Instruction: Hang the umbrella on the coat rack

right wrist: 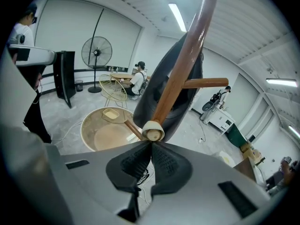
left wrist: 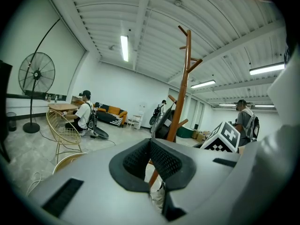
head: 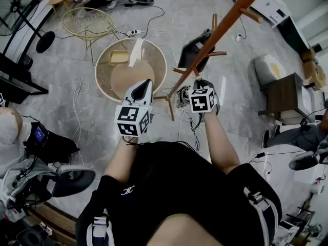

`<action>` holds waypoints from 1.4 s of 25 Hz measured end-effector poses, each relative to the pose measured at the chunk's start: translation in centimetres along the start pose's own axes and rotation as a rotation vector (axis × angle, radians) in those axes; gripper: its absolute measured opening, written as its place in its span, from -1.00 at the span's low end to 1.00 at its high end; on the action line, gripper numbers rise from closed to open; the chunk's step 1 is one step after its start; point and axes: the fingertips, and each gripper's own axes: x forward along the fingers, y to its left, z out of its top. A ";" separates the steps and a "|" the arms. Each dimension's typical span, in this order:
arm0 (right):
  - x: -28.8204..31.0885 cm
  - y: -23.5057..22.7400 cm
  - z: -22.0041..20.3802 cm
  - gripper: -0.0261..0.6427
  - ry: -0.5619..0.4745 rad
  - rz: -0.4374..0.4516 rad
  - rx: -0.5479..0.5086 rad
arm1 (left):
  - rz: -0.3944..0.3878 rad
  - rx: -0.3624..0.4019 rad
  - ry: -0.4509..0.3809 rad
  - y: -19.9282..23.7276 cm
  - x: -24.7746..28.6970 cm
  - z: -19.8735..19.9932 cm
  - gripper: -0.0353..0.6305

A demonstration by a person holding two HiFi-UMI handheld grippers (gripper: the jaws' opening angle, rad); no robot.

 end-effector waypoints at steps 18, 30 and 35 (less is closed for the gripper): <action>0.2 -0.9 -0.4 -0.86 -0.039 -0.024 -0.110 | 0.012 -0.005 0.008 0.5 -0.3 -0.8 -0.84; 2.5 -0.2 5.1 -0.86 -0.138 0.020 0.024 | 0.048 -0.004 0.042 4.3 -0.1 4.5 -0.84; 4.6 -0.1 3.4 -0.85 -0.205 0.072 0.081 | 0.072 0.014 0.047 3.1 -0.2 2.6 -0.84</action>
